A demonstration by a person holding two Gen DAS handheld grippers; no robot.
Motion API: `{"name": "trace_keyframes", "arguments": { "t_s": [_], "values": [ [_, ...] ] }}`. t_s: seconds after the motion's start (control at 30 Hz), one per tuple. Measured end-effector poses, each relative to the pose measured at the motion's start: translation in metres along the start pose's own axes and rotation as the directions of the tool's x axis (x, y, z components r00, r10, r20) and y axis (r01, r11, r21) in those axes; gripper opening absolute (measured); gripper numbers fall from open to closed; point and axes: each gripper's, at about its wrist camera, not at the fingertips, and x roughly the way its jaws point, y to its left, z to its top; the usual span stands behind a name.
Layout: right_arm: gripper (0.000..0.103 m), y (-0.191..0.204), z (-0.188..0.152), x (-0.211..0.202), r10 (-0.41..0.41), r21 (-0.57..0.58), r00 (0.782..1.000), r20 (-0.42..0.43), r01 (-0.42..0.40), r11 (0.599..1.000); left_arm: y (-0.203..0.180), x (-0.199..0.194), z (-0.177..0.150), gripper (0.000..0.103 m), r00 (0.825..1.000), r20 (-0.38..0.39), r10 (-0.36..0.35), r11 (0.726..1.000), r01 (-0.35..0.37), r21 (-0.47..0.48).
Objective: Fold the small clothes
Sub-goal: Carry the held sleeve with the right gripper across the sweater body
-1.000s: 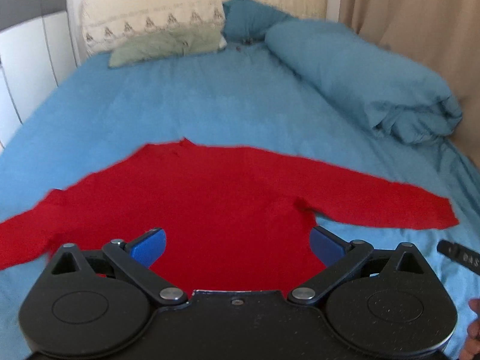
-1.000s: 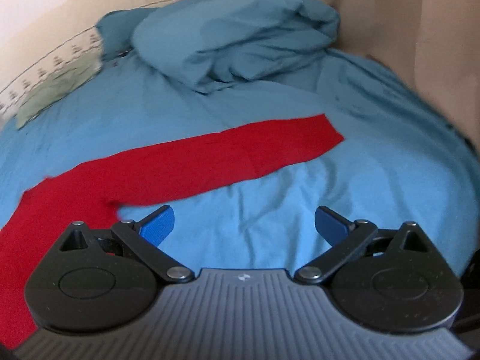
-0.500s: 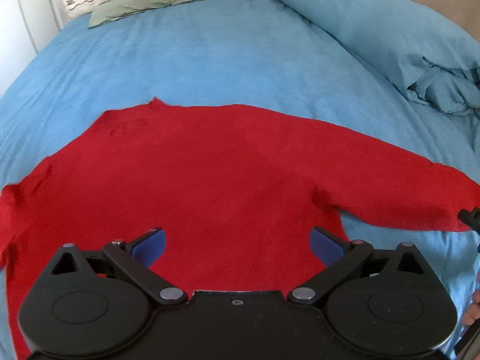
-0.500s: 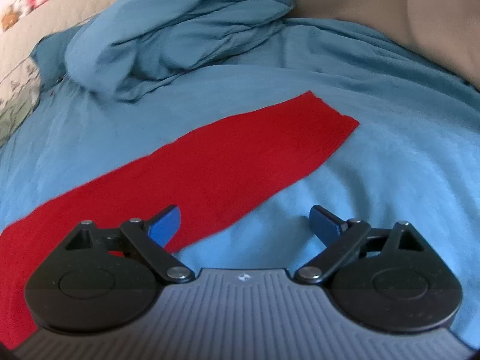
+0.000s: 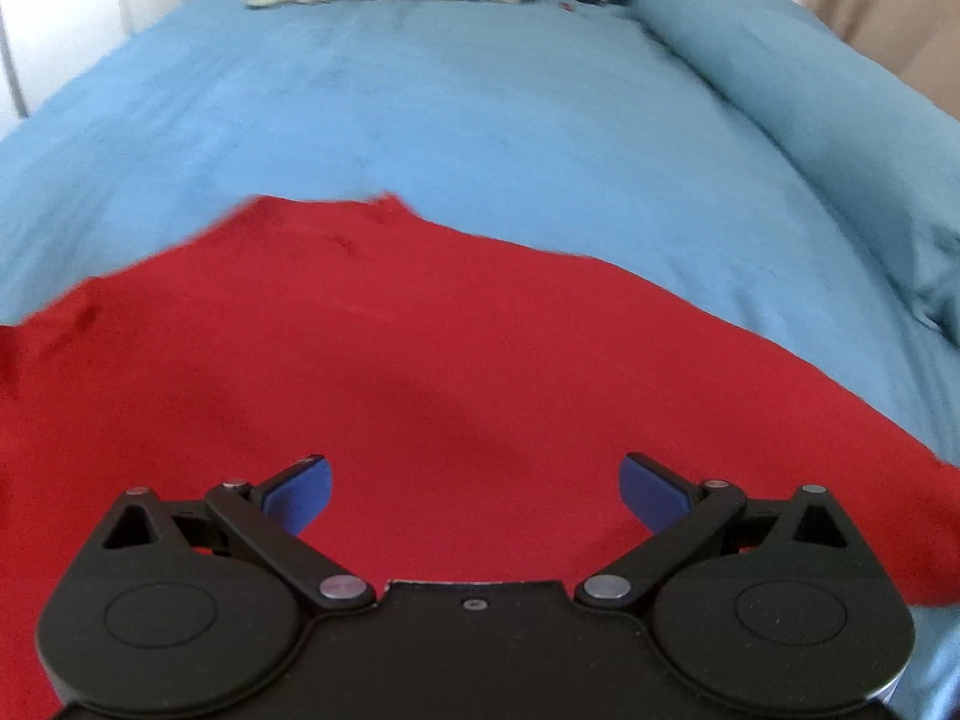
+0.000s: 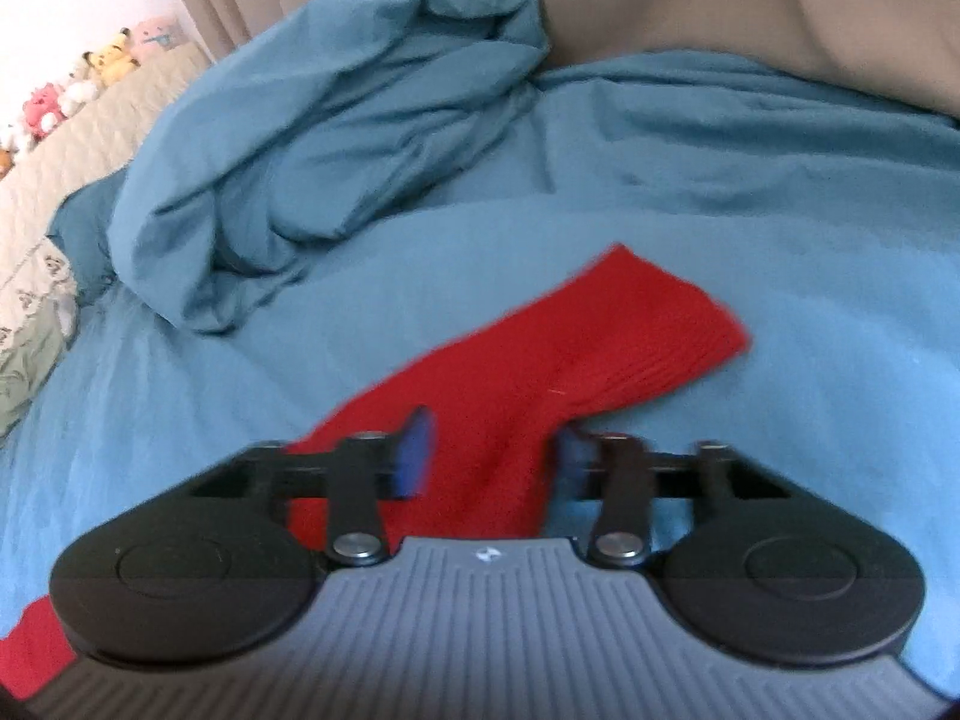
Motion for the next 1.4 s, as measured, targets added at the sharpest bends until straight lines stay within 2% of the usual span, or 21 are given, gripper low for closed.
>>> {"name": "trace_keyframes", "arguments": {
  "t_s": [0.07,0.17,0.23,0.3,0.4,0.43,0.53,0.63,0.67,0.73,0.8,0.83,0.9,1.0,1.07,1.1,1.13,1.17,1.2,1.27,1.4],
  "values": [
    [0.028,0.013,0.006,-0.007,0.031,-0.027,0.999,0.017,-0.03,0.999,0.016,-0.006,0.003,0.103,1.0,0.015,0.017,1.0,-0.017,-0.017],
    [0.023,0.047,0.013,-0.031,0.134,-0.067,0.99,0.05,-0.131,0.989,0.043,-0.02,0.008,0.103,0.999,0.046,0.025,0.999,-0.023,-0.04],
    [0.023,0.083,0.014,-0.051,0.232,-0.111,0.971,0.059,-0.224,0.968,0.058,-0.03,0.011,0.103,0.996,0.069,0.049,0.998,-0.047,-0.04],
    [0.023,0.122,0.01,-0.072,0.336,-0.152,0.94,0.06,-0.324,0.934,0.076,-0.043,0.013,0.103,0.993,0.093,0.075,0.996,-0.071,-0.05],
    [0.023,0.19,-0.008,-0.103,0.501,-0.221,0.866,0.018,-0.485,0.846,0.106,-0.06,0.016,0.103,0.993,0.108,0.055,0.997,-0.05,-0.054],
    [0.023,0.218,-0.02,-0.114,0.565,-0.241,0.825,-0.017,-0.552,0.798,0.116,-0.065,0.017,0.103,0.993,0.105,0.054,0.997,-0.048,-0.056],
    [0.023,0.28,-0.065,-0.138,0.675,-0.32,0.728,-0.122,-0.672,0.667,0.151,-0.075,0.017,0.103,0.995,0.074,0.072,0.994,-0.065,-0.089],
    [0.023,0.328,-0.129,-0.156,0.706,-0.402,0.664,-0.246,-0.733,0.55,0.193,-0.087,0.008,0.103,0.992,0.076,0.097,0.982,-0.084,-0.167],
    [0.023,0.337,-0.15,-0.158,0.7,-0.418,0.654,-0.286,-0.743,0.524,0.205,-0.09,0.005,0.103,0.992,0.074,0.102,0.977,-0.086,-0.197],
    [0.023,0.353,-0.201,-0.159,0.668,-0.46,0.643,-0.374,-0.755,0.468,0.231,-0.093,-0.004,0.103,0.993,0.063,0.095,0.959,-0.075,-0.272],
    [0.022,0.366,-0.248,-0.16,0.6,-0.533,0.652,-0.464,-0.746,0.399,0.25,-0.094,-0.012,0.103,0.996,0.047,0.076,0.941,-0.056,-0.334],
    [0.022,0.369,-0.271,-0.16,0.576,-0.559,0.648,-0.498,-0.748,0.359,0.258,-0.094,-0.015,0.103,0.997,0.038,0.069,0.931,-0.051,-0.361],
    [0.022,0.373,-0.297,-0.161,0.542,-0.596,0.65,-0.533,-0.743,0.305,0.267,-0.093,-0.022,0.103,0.998,0.039,0.056,0.92,-0.037,-0.391],
    [0.026,0.373,-0.325,-0.171,0.512,-0.655,0.655,-0.556,-0.724,0.216,0.273,-0.093,-0.028,0.103,0.997,0.043,0.066,0.926,-0.045,-0.374],
    [0.031,0.372,-0.332,-0.179,0.506,-0.697,0.667,-0.546,-0.697,0.168,0.27,-0.089,-0.024,0.103,0.997,0.036,0.071,0.934,-0.054,-0.353],
    [0.046,0.373,-0.331,-0.181,0.503,-0.702,0.665,-0.551,-0.696,0.152,0.271,-0.085,-0.022,0.103,0.997,0.031,0.069,0.937,-0.054,-0.346],
    [0.057,0.371,-0.333,-0.182,0.5,-0.7,0.66,-0.561,-0.7,0.14,0.27,-0.084,-0.022,0.103,0.998,0.025,0.063,0.939,-0.051,-0.339],
    [0.075,0.37,-0.332,-0.183,0.497,-0.701,0.658,-0.565,-0.701,0.132,0.268,-0.082,-0.021,0.103,0.998,0.016,0.056,0.943,-0.048,-0.328],
    [0.088,0.364,-0.329,-0.186,0.5,-0.704,0.658,-0.563,-0.699,0.127,0.265,-0.079,-0.018,0.103,0.999,0.009,0.05,0.95,-0.045,-0.31],
    [0.093,0.354,-0.321,-0.193,0.499,-0.723,0.669,-0.551,-0.682,0.115,0.25,-0.078,-0.015,0.103,0.999,-0.001,0.036,0.969,-0.035,-0.245],
    [0.093,0.336,-0.295,-0.195,0.454,-0.752,0.704,-0.546,-0.651,0.104,0.212,-0.071,-0.007,0.103,0.999,-0.027,-0.037,0.994,0.034,-0.105]
  ]
}}
